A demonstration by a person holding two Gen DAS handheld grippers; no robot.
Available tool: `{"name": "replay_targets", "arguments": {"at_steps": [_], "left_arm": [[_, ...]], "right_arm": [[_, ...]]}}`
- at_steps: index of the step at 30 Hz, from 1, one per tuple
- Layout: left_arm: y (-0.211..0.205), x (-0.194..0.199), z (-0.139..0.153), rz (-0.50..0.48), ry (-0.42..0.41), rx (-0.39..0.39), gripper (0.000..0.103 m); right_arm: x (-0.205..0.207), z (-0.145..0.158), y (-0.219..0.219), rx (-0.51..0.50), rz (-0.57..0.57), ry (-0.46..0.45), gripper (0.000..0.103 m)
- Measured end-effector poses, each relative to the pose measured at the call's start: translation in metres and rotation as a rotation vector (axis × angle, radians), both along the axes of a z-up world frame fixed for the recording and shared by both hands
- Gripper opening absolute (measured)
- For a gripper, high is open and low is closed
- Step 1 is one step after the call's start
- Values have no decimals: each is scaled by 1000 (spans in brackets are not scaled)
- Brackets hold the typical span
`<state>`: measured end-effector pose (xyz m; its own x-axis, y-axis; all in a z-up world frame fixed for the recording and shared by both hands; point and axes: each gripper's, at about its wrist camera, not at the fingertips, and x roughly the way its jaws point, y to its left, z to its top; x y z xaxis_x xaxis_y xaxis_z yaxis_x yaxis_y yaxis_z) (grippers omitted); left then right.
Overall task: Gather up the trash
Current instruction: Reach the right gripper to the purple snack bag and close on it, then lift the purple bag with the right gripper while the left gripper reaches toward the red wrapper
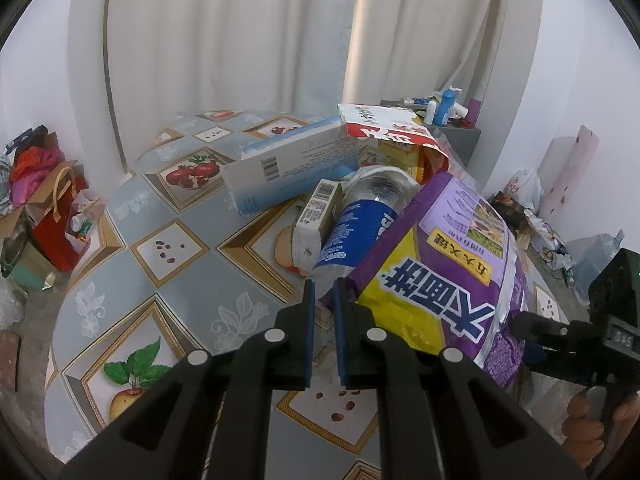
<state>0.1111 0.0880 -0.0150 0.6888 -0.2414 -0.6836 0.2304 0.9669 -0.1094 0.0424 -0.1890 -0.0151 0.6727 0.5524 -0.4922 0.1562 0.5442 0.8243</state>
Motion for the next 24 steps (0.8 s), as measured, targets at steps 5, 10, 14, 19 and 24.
{"name": "replay_targets", "arguments": {"at_steps": [5, 10, 14, 19, 24], "left_arm": [[-2, 2, 0, 9, 7, 4, 9], [-6, 0, 1, 2, 1, 26, 9], [-8, -1, 1, -1, -2, 39, 9], [-9, 0, 1, -1, -3, 43, 9], [-11, 0, 1, -9, 0, 37, 9]], "right_arm": [[-4, -7, -11, 31, -11, -2, 48], [-17, -17, -29, 118, -20, -52, 44], [-23, -25, -38, 151, -16, -59, 40], [-29, -25, -42, 149, -20, -66, 32], [-35, -14, -37, 93, -32, -70, 22]]}}
